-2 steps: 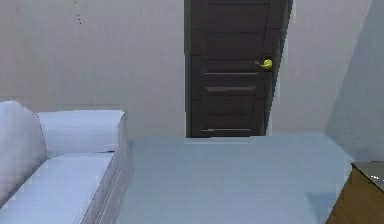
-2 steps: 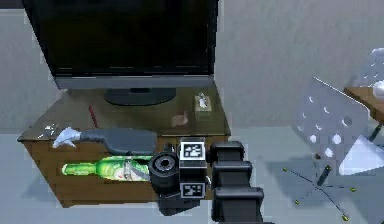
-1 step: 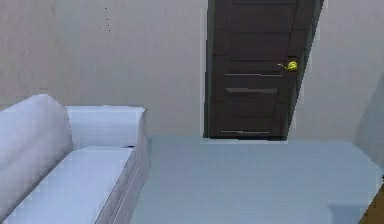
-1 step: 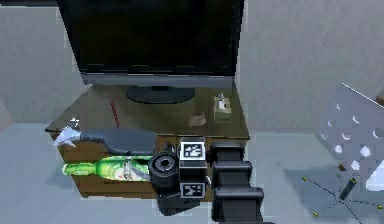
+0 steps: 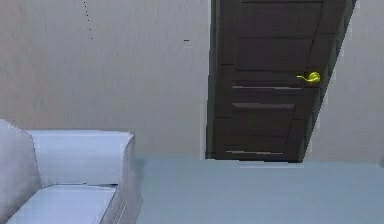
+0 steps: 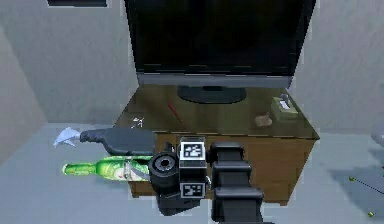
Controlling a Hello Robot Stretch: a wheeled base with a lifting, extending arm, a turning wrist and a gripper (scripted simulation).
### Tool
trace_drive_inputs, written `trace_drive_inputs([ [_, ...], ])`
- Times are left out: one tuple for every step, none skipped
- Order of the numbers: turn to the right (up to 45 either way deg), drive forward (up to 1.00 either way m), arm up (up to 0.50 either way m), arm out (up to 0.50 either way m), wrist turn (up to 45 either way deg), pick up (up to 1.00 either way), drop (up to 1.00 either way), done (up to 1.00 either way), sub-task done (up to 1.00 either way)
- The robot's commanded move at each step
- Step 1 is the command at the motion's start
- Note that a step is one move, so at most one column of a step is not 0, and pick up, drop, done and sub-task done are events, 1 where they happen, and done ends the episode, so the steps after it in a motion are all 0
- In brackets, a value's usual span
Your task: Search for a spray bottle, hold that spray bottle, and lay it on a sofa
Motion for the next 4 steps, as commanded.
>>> trace_drive_inputs([
  [15.0, 0.0, 0.0, 0.0, 0.0, 0.0, 0.0, 0.0, 0.0],
  [-15.0, 0.0, 0.0, 0.0, 0.0, 0.0, 0.0, 0.0, 0.0],
  [6.0, 0.0, 0.0, 0.0, 0.0, 0.0, 0.0, 0.0, 0.0],
  [9.0, 0.0, 0.0, 0.0, 0.0, 0.0, 0.0, 0.0, 0.0],
])
